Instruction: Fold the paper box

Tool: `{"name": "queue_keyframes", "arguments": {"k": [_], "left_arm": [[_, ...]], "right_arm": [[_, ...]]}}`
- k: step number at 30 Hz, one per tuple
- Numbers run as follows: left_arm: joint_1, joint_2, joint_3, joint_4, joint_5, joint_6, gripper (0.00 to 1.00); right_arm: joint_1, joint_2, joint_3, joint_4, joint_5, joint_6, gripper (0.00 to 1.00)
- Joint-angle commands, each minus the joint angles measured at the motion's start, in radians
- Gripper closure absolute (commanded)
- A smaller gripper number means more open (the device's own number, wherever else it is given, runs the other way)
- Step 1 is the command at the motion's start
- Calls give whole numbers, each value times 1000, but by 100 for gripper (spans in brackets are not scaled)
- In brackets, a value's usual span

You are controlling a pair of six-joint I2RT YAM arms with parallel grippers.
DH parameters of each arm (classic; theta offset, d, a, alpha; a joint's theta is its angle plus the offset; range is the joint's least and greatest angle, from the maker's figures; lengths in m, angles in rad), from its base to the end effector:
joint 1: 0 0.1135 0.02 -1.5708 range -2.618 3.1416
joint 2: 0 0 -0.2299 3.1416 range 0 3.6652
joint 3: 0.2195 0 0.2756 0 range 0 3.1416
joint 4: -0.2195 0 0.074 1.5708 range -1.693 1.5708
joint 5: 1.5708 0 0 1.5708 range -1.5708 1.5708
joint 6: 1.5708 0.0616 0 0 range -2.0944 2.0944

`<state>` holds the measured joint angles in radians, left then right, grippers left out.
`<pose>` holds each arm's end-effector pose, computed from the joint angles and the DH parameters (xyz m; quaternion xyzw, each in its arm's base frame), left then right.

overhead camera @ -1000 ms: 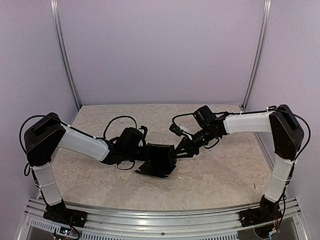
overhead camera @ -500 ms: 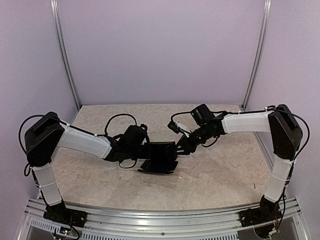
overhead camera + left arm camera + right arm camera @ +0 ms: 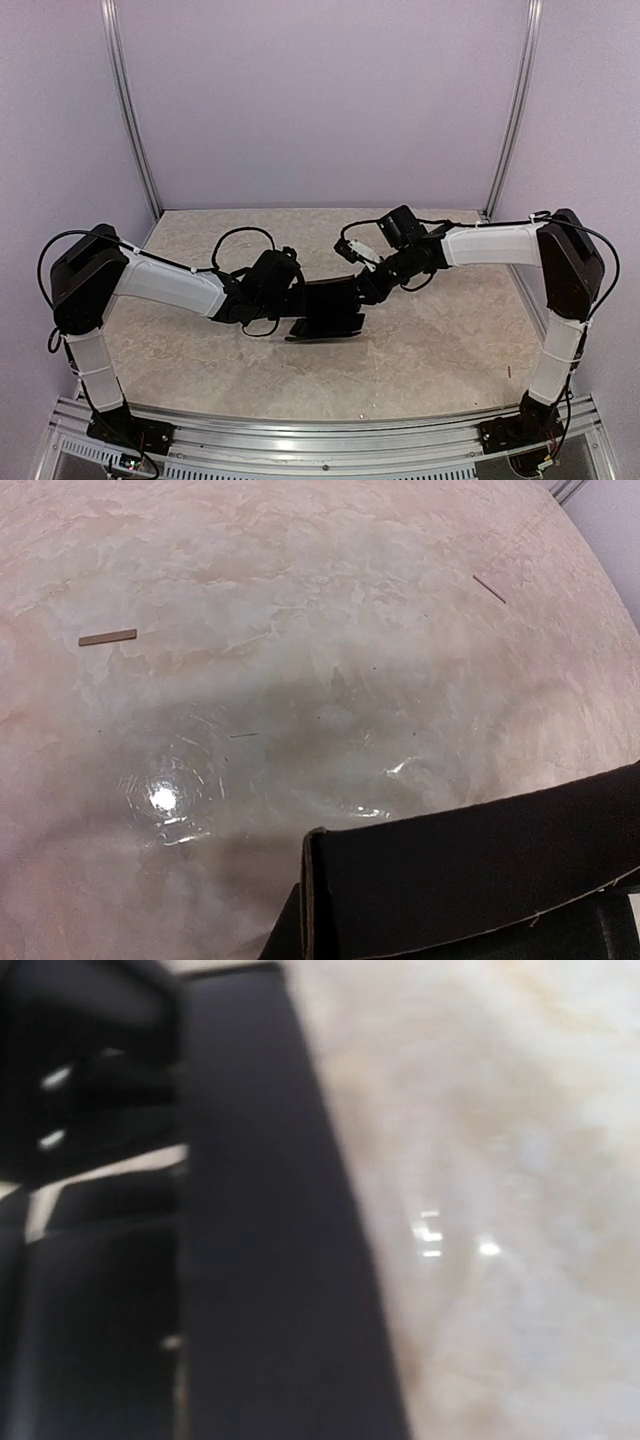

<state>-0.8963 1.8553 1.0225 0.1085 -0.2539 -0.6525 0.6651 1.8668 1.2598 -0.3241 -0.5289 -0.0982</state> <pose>0.2681 -0.3105 0.0870 0.0584 0.9040 -0.2024 0.3720 0.3098 0.2825 0.1272 -0.4175 0.8198 0.3231 0.2220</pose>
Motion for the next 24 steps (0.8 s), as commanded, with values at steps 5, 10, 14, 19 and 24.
{"name": "queue_keyframes", "arguments": {"k": [5, 10, 14, 19, 24], "left_arm": [[-59, -10, 64, -28, -77, -93, 84], [-78, -1, 90, -32, -98, -132, 80], [-103, 17, 121, -45, -120, -136, 80], [-112, 18, 123, -45, -137, -132, 81], [-109, -99, 9, -20, -228, -7, 65]], "right_arm": [[11, -10, 30, 56, 308, 84, 82], [17, 13, 57, 57, 366, 96, 91], [25, 52, 79, 45, 450, 96, 96], [24, 84, 80, 72, 560, 34, 100], [10, 12, 1, 125, 328, -55, 98]]}}
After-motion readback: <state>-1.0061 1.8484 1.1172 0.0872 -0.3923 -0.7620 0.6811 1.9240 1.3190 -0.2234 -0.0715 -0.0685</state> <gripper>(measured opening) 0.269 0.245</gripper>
